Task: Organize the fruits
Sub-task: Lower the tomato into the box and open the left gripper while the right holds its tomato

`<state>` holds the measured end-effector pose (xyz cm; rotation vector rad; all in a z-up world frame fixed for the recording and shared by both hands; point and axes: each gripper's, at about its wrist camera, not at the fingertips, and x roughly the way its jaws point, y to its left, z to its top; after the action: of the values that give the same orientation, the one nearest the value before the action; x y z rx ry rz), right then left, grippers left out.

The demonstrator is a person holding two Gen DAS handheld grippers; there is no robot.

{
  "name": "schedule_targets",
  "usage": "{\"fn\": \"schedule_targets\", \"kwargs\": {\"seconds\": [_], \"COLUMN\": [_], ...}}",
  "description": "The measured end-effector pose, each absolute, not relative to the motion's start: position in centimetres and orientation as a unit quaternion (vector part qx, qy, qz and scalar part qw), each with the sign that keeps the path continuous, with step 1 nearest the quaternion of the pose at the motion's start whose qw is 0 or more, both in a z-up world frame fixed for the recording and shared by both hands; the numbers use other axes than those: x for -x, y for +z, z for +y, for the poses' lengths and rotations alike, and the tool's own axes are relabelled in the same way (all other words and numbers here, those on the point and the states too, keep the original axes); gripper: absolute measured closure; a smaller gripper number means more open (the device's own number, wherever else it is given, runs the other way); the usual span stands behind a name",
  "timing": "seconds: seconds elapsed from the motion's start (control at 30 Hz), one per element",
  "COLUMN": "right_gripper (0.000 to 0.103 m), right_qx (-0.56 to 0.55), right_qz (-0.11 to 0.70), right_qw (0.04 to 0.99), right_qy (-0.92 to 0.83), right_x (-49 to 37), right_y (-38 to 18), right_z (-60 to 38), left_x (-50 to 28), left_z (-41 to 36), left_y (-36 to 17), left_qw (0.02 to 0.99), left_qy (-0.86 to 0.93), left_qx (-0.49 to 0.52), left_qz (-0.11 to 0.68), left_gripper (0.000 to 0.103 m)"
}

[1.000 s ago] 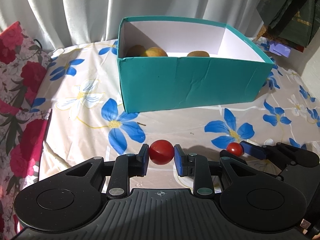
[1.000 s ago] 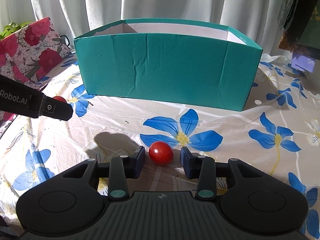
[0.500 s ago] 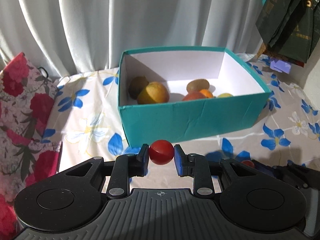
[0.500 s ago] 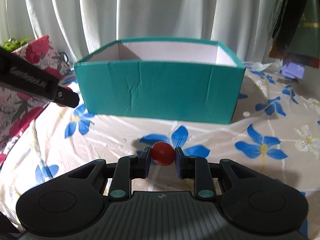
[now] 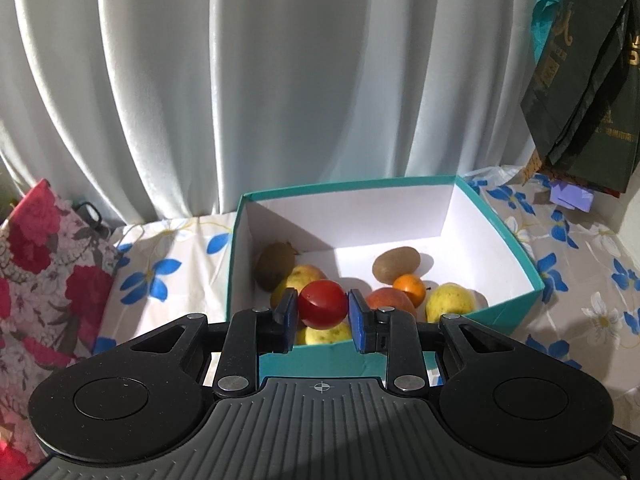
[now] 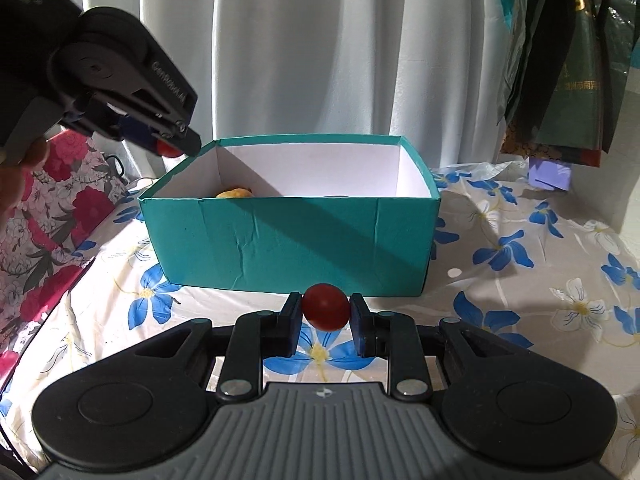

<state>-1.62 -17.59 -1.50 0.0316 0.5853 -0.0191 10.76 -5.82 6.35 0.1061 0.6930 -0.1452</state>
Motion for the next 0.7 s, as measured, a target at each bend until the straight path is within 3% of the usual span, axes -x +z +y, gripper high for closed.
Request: {"fn": "schedule_targets", "kwargs": {"seconds": [0.7], "right_gripper": [0.079], "right_qx": [-0.03], "right_qz": [0.272], "right_qw": [0.961], "right_qy": [-0.03], "right_x": [1.9], "right_y": [-0.8], "right_z": [-18.8], "left_x": [-16.1], "left_z": [-6.8], "left_y": [3.1], "left_qw": [0.928], "left_qy": [-0.061], "left_qx": [-0.051], "left_qz": [0.364], "left_gripper": [0.073]}}
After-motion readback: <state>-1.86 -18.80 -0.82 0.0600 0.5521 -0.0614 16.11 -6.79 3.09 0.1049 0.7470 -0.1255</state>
